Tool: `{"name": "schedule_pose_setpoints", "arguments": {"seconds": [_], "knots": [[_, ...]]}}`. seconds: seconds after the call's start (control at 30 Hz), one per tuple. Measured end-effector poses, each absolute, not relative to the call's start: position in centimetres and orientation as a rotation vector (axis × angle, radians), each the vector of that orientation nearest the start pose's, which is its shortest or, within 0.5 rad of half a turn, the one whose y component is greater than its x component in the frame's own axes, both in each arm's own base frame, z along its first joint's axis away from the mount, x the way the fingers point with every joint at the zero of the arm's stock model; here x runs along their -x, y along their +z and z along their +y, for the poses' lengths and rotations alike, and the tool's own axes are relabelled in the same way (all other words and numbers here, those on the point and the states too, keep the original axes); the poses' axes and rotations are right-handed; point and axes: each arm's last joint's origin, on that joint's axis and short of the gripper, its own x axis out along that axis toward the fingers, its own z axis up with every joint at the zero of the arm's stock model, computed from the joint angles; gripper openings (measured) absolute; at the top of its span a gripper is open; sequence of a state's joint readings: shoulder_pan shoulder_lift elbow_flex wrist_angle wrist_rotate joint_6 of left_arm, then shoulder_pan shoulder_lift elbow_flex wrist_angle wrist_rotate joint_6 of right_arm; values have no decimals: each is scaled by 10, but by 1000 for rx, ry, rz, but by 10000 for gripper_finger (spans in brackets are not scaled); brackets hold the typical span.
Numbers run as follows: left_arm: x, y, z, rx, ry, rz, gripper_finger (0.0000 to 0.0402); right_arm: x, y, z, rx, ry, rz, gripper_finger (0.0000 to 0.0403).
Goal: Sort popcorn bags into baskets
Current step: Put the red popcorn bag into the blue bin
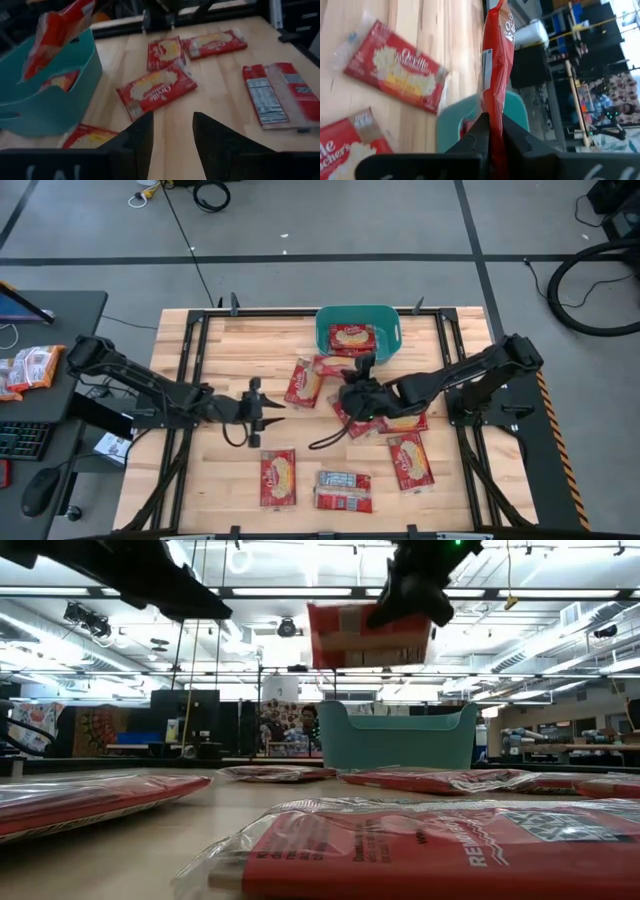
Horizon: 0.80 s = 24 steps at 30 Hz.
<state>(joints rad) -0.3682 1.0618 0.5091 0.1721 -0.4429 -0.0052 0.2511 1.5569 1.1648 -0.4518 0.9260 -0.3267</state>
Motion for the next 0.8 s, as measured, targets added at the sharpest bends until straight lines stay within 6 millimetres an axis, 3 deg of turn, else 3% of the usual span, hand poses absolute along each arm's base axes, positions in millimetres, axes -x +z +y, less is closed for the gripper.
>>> {"name": "schedule_pose_setpoints", "arguments": {"seconds": [0.2, 0.4, 0.57, 0.8], "knots": [[-187, 217, -59, -212, 59, 256, 142, -312, 272, 25, 803, -581, 881, 27], [-167, 194, -44, -175, 34, 87, 142, -304, 236, -21, 840, -587, 974, 26], [-156, 184, -30, -111, 24, 13, 142, -300, 211, -48, 910, -516, 925, 28], [-154, 184, -20, -105, 21, -3, 141, -289, 201, -89, 878, -489, 919, 42]]}}
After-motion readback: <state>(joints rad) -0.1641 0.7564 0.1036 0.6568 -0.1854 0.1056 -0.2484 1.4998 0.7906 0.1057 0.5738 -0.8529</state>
